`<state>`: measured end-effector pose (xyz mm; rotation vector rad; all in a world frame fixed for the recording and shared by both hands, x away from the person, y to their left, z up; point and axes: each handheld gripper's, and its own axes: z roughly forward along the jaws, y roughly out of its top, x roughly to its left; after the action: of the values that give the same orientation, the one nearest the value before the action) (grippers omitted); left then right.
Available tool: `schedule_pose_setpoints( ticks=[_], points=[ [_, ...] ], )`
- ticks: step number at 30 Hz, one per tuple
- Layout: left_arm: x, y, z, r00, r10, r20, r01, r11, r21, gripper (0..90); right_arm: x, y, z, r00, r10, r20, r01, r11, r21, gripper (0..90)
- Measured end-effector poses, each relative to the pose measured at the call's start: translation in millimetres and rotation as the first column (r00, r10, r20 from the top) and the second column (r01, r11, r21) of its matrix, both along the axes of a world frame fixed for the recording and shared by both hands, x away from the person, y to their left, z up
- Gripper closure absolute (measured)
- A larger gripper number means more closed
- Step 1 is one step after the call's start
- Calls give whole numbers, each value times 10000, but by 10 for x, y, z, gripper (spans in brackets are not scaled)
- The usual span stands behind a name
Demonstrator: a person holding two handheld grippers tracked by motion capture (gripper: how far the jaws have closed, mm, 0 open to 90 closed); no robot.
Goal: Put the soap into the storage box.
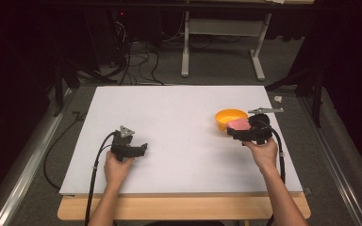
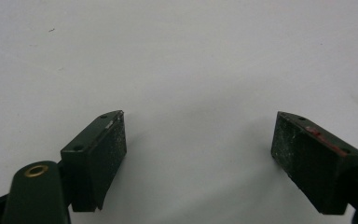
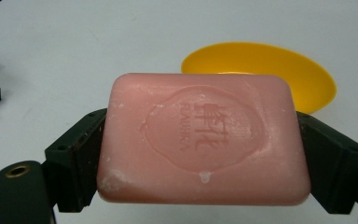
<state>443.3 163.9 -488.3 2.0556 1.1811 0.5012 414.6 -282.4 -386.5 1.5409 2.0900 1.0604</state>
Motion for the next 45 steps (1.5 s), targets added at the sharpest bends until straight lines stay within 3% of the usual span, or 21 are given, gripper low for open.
schedule_pose_setpoints(
  ticks=[11,21,35,45],
  points=[
    [0,0,0,10000,-2,0,2,10000,1,185,184,-53,106,9997,-233,-110,237,9990,374,137],
    [0,1,0,10000,-3,0,3,10000,3,185,389,-49,158,9981,-551,-292,558,9982,238,137],
    [0,1,0,10000,-3,-2,3,10000,-3,185,615,-34,121,9929,-1049,-558,1056,9944,91,137],
    [0,1,0,10000,-4,1,4,10000,-1,185,748,15,-38,9876,-1244,-958,1230,9922,-206,137]
  ],
)
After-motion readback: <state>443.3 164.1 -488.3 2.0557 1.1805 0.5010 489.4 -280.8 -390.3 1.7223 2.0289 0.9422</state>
